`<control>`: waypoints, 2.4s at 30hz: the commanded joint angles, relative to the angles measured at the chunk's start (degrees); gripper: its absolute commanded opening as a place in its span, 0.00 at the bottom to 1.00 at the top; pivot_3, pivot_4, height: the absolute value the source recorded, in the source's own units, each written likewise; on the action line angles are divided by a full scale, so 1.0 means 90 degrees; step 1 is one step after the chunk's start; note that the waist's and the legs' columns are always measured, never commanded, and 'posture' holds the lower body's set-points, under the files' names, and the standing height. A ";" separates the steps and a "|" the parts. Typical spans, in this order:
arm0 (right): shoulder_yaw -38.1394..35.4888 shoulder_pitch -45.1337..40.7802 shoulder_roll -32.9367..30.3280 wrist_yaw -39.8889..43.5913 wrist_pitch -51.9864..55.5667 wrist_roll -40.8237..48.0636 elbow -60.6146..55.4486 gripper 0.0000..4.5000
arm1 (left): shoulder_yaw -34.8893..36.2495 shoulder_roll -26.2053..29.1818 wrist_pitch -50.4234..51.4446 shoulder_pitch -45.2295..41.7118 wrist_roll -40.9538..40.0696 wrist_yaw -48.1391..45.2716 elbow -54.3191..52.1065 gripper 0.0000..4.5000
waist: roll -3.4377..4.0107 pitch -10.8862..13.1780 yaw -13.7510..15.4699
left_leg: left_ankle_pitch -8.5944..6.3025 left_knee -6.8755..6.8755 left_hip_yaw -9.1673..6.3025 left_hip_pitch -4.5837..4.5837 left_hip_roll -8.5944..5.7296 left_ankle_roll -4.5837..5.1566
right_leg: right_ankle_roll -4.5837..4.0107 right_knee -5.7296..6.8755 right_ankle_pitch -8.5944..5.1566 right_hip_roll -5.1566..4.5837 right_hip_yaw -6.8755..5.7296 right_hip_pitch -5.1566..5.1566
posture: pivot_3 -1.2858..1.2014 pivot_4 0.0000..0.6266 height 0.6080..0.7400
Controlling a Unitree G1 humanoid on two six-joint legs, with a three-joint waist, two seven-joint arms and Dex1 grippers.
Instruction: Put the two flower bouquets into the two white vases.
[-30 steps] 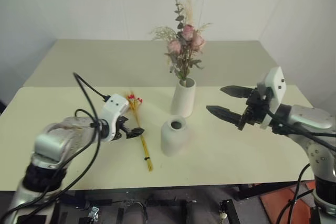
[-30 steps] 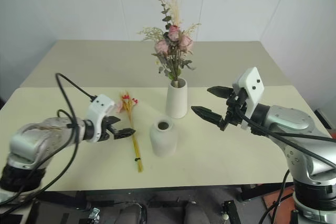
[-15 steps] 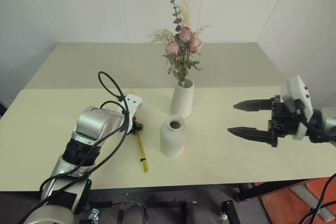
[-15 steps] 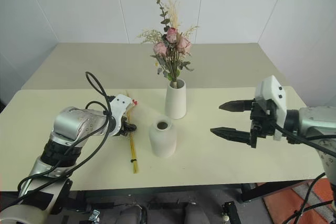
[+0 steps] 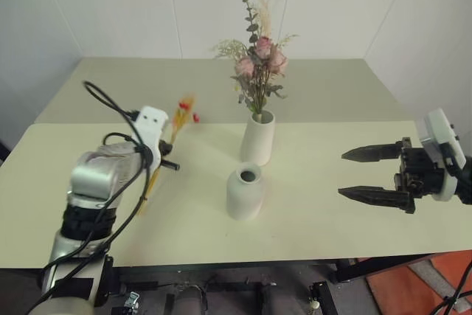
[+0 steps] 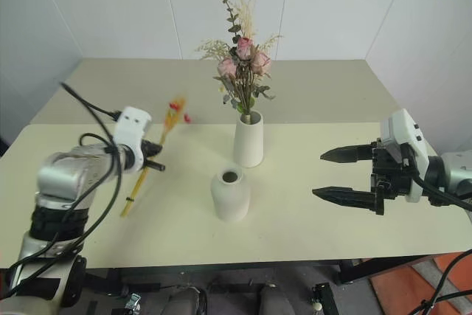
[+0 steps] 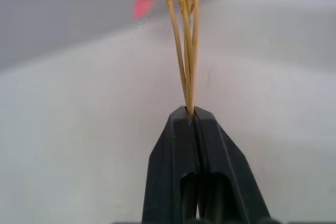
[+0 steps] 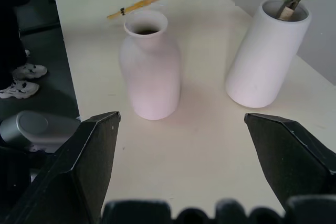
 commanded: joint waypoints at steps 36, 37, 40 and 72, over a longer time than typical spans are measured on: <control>-0.0844 0.0673 -0.0009 -0.0405 -0.0075 0.0376 -0.0702 1.00 | 0.0153 -0.2207 -0.3237 -0.1495 -0.3531 -0.3098 0.0741 0.00 | -0.0003 0.0002 0.0003 | 0.0001 0.0018 -0.0005 -0.0003 -0.0015 0.0001 | 0.0025 -0.0006 0.0000 -0.0008 -0.0001 0.0017 | 0.52 0.24 1.00; -0.0829 0.0679 -0.0004 -0.0423 -0.0080 0.0383 -0.0709 1.00 | 0.0209 -0.2085 -0.3207 -0.1524 -0.3564 -0.3170 0.0759 0.00 | -0.0003 0.0001 0.0003 | 0.0001 0.0019 -0.0005 -0.0002 -0.0015 0.0001 | 0.0025 -0.0005 0.0001 -0.0008 -0.0001 0.0018 | 0.52 0.24 1.00; -0.0757 0.0664 0.0012 -0.0481 -0.0107 0.0401 -0.0717 1.00 | 0.0292 -0.1781 -0.3159 -0.1570 -0.3614 -0.3383 0.0811 0.00 | -0.0003 0.0001 0.0001 | 0.0001 0.0019 -0.0006 0.0000 -0.0015 0.0001 | 0.0025 -0.0005 0.0000 -0.0008 -0.0001 0.0019 | 0.52 0.24 1.00; -0.0683 0.0616 0.0000 -0.0668 -0.0119 0.0492 -0.0775 1.00 | -0.0423 -0.2001 -0.2764 -0.0648 -0.3471 -0.3401 0.0395 0.28 | -0.0003 0.0001 -0.0012 | 0.0001 0.0020 -0.0010 -0.0005 -0.0016 0.0002 | 0.0026 -0.0006 0.0000 -0.0007 -0.0002 0.0017 | 0.52 0.24 1.00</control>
